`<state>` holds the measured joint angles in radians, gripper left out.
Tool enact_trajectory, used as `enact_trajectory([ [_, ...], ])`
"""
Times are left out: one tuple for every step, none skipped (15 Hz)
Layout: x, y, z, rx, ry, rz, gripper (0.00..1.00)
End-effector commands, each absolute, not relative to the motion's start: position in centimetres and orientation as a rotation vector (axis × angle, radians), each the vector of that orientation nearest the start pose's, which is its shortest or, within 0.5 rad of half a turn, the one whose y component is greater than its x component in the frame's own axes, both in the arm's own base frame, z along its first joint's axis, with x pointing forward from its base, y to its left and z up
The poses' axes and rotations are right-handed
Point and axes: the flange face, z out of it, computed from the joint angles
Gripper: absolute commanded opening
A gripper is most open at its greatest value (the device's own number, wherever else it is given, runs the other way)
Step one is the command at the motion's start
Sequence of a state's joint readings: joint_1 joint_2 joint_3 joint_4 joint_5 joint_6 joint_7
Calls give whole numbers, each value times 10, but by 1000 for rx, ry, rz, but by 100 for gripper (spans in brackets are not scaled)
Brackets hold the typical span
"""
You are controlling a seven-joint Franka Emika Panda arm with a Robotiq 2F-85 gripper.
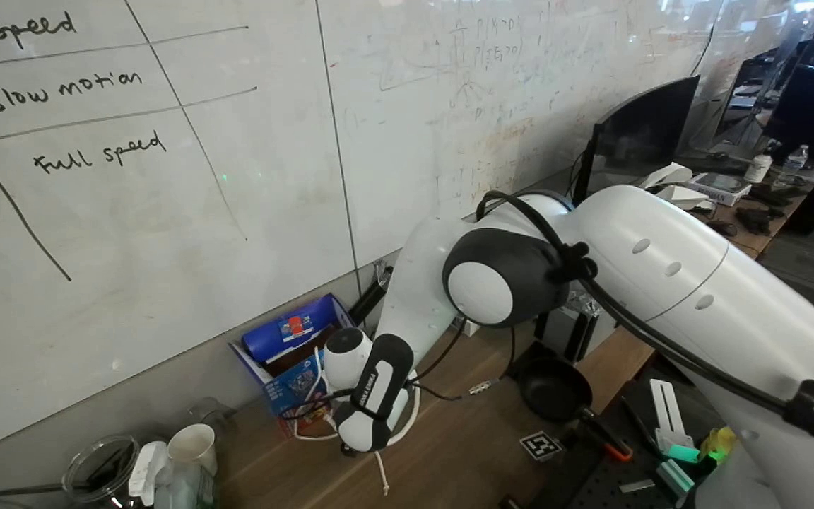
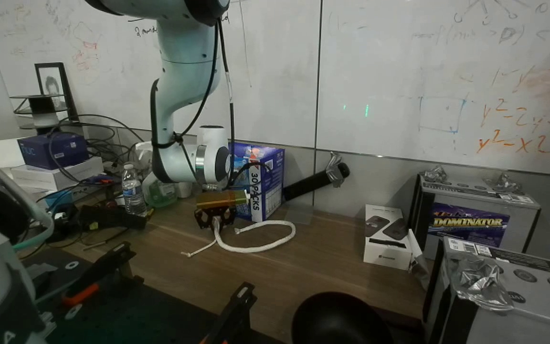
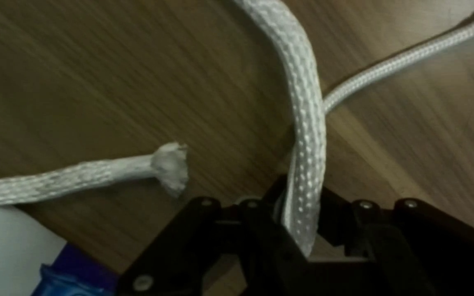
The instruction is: Pick up the ropes and put them in the blue box.
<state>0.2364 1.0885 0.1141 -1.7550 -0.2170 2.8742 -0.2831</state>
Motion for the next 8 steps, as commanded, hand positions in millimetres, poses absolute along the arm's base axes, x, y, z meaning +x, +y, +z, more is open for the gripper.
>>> enact_trajectory([
  [567,214,-30,-2897,-1176,-59,6],
  [567,213,-27,-2903,-1171,-60,6],
  [570,210,-22,-2917,-1164,-73,6],
  [572,206,-15,-2930,-1154,-82,6],
  [576,203,-4,-2957,-1144,-107,6],
  [580,199,8,-2982,-1133,-128,6],
  [585,195,25,-3015,-1119,-164,6],
  [590,192,39,-3047,-1108,-199,6],
])
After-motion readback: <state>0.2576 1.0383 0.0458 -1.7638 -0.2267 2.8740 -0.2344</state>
